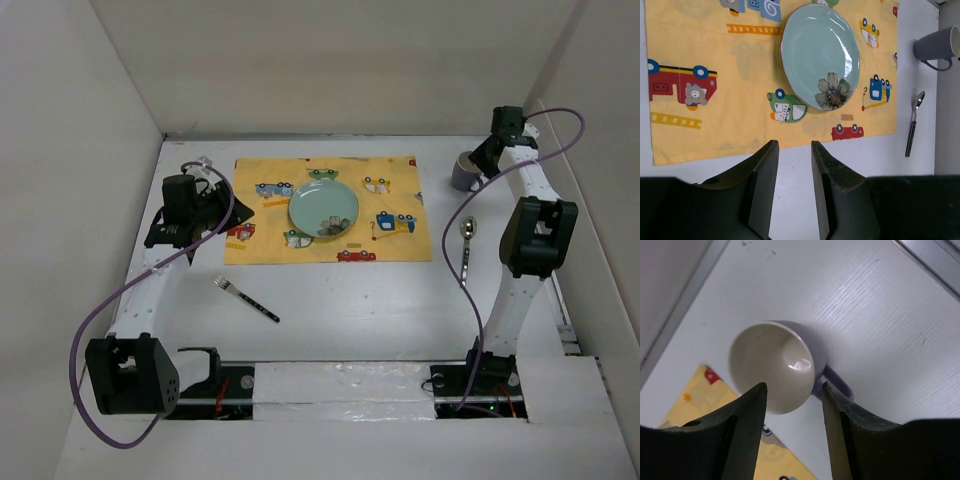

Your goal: Set the dinner table for one person

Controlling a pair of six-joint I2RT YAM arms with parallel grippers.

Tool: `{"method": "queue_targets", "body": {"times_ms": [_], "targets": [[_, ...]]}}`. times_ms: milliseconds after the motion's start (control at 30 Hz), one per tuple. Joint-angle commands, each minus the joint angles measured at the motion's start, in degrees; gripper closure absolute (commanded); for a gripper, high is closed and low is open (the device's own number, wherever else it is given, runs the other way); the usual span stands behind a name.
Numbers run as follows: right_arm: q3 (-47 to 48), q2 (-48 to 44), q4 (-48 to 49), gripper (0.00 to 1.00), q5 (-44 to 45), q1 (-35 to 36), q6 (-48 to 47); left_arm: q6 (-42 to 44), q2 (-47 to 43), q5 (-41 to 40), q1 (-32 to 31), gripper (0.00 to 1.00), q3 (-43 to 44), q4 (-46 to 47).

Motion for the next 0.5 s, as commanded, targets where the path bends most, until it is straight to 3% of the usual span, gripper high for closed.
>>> {"method": "queue_targets", "body": {"times_ms": [0, 133, 233, 267, 467], "targets": [[6.6, 3.5, -4.6, 0.51, 4.2, -0.9, -1.7, 0.9, -0.8, 0.3, -0.2, 0.70, 0.3, 1.1], [9.9, 6.0, -5.8, 0.59, 4.7, -1.5, -2.4, 1.3, -0.9, -0.4, -0.2, 0.70, 0.7, 0.6], [10.5, 6.7, -5.9, 0.85, 5.2, -1.5, -2.6, 1.4, -1.1, -1.0, -0.2, 0.70, 0.8, 0.4], [10.5, 6.5, -6.0, 1.00, 6.0, -1.5, -2.2, 1.5, -0.8, -1.4, -0.2, 0.70, 0.9, 0.3], [7.3, -1.4, 1.7, 1.00, 7.6, 3.0, -6.0, 1.5, 0.9, -1.2, -0.2, 0.70, 2.4, 0.1]]}}
